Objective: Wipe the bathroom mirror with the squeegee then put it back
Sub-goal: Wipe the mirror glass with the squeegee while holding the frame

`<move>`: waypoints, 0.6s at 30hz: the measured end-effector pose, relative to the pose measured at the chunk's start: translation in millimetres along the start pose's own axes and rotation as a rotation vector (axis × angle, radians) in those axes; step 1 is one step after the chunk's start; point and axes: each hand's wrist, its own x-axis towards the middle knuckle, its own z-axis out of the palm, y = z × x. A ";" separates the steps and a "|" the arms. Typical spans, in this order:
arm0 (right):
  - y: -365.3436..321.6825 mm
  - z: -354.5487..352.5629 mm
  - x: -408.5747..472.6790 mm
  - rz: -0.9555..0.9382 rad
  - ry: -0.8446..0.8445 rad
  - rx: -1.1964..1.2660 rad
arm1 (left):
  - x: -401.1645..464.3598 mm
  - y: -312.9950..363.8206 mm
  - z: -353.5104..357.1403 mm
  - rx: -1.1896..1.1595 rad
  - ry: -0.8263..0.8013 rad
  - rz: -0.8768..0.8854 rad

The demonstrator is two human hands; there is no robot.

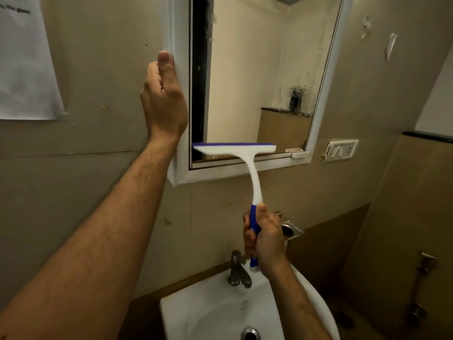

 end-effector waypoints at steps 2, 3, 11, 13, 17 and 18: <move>4.3 -1.3 -4.4 0.011 0.001 -0.009 | -1.4 2.7 1.0 0.000 0.011 -0.003; 0.2 -1.1 -3.6 0.006 0.000 -0.015 | -2.0 3.2 1.5 0.000 0.016 -0.003; -48.3 7.0 10.8 -0.037 -0.047 0.007 | -9.0 12.8 1.9 0.032 0.019 -0.006; -33.4 4.8 5.2 -0.002 -0.026 -0.004 | -10.1 13.9 2.8 0.043 0.045 -0.002; -6.2 0.5 -10.9 0.063 -0.017 -0.021 | -12.4 14.0 2.7 0.056 0.038 -0.016; -6.9 -0.3 -12.6 0.065 -0.015 -0.021 | -13.3 13.5 2.6 0.060 0.039 -0.021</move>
